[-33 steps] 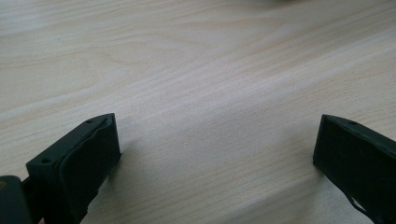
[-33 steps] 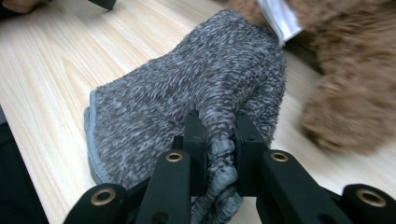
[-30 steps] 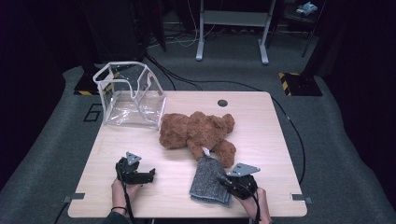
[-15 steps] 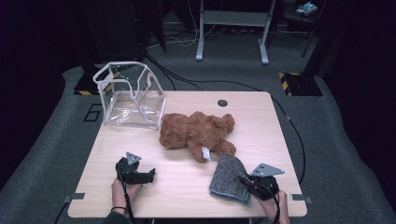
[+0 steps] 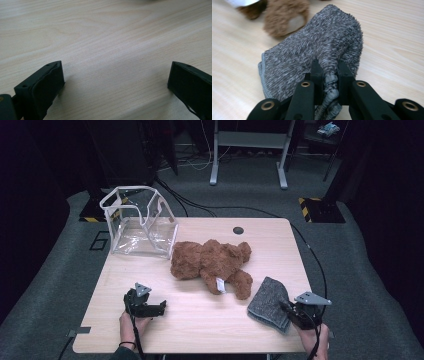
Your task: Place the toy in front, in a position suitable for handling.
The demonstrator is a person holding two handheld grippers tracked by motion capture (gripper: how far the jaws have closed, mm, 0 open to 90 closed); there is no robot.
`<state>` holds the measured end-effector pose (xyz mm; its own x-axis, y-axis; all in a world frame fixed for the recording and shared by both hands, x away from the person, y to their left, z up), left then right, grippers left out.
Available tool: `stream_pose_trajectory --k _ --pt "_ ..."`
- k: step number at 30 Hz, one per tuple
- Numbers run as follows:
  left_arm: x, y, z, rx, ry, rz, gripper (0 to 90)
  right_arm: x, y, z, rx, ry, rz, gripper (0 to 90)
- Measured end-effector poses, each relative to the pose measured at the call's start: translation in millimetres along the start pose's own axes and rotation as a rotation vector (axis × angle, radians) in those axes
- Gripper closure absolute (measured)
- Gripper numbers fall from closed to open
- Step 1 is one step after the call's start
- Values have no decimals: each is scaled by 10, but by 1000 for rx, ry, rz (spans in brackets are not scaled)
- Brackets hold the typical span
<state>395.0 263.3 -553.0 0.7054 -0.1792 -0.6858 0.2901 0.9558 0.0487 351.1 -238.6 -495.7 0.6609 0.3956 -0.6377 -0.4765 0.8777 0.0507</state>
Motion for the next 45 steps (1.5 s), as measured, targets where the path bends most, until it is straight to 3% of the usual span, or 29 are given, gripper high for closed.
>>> stream_pose_trajectory --k 6,11,22,24,25,26,28,33,36,37,40,43,45 --pt "0 0 0 0 0 0 2 104 -189 88 44 7 -62 795" --pt "0 0 0 0 0 0 3 226 -291 177 108 17 -113 794" --pt "0 0 0 0 0 0 3 417 -433 331 225 24 -202 790" --pt "0 0 0 0 0 0 3 432 -447 331 230 24 -199 785" --pt "-1 0 0 0 0 1 3 490 -453 312 234 55 -198 751" --pt "0 -1 0 0 0 1 3 530 -449 298 232 71 -188 718" --pt "0 -1 0 0 0 1 3 588 -439 262 225 140 -169 540" --pt "-1 -2 -1 -1 1 0 3 488 -427 294 150 135 -136 390" --pt "-1 0 0 1 0 2 3 434 -418 384 119 122 -107 344" --pt "-1 -1 -1 0 1 0 3 445 -416 425 88 116 -73 345" --pt "-1 -2 -1 -2 1 0 3 530 -368 507 54 127 -59 337" --pt "-1 -1 -1 -1 1 0 3 693 -334 557 -1 158 -34 333" --pt "-1 0 0 1 0 2 3 826 -338 553 -10 211 -50 336"
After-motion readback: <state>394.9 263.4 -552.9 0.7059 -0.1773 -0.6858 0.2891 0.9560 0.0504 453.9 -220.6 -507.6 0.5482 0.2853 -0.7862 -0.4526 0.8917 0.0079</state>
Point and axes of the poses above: each handheld gripper's, and its own axes: x roughly forward along the jaws, z roughly out of its top, y roughly to its left, the point moved 3 cm from there along x, roughly forward along the jaws, and after that the axes turned 4 degrees about z, right-handed, at the moved point
